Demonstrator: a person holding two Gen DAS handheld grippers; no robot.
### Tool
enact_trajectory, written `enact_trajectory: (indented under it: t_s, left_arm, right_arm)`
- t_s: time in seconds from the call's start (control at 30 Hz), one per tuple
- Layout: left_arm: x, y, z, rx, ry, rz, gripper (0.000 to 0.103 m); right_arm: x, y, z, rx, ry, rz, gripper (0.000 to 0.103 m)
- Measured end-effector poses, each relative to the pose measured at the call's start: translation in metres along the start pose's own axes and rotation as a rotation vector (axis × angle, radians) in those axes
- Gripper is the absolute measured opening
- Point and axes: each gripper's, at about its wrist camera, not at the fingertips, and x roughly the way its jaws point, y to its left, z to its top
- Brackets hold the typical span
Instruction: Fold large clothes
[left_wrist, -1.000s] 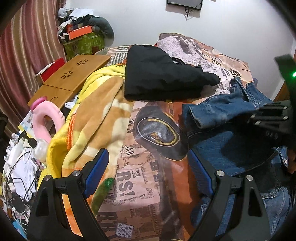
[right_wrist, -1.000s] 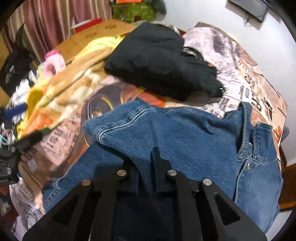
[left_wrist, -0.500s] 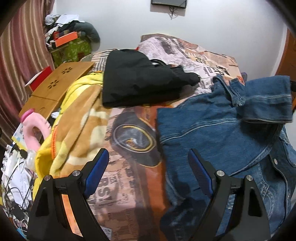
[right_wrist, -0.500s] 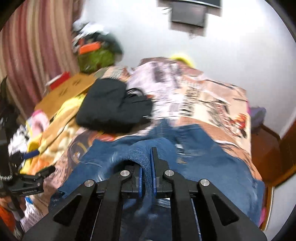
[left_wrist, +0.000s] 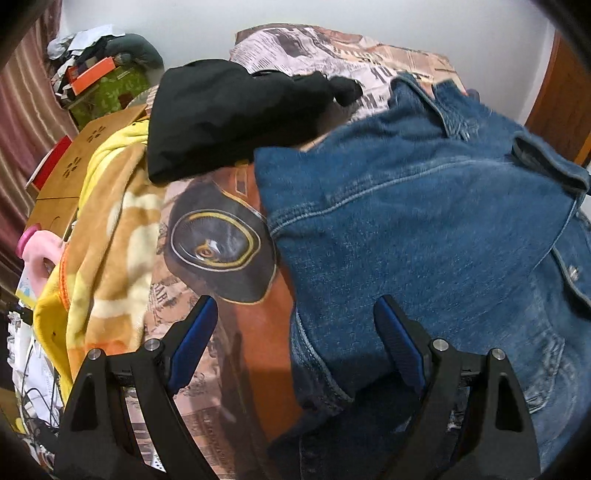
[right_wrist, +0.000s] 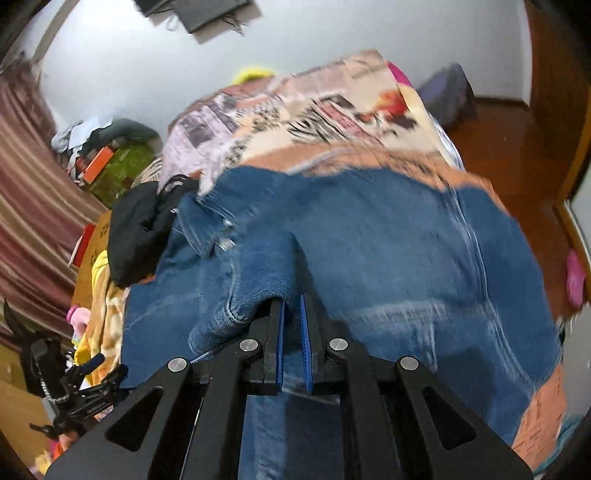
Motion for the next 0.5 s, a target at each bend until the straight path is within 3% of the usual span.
enact_trajectory:
  t_s: [0.2, 0.33, 0.5]
  left_arm:
    - [0.004, 0.005, -0.001, -0.029, 0.011, -0.01, 0.092]
    - [0.005, 0.006, 0.0, -0.03, 0.013, -0.011, 0.094]
    - [0.001, -0.001, 0.003, -0.003, 0.001, 0.029, 0.094]
  right_arm:
    - [-0.002, -0.01, -0.017, -0.046, 0.007, -0.111, 0.009]
    - [-0.012, -0.017, -0.026, -0.141, -0.016, -0.315, 0.012]
    - [-0.024, -0.024, -0.026, -0.161, 0.037, -0.259, 0.012]
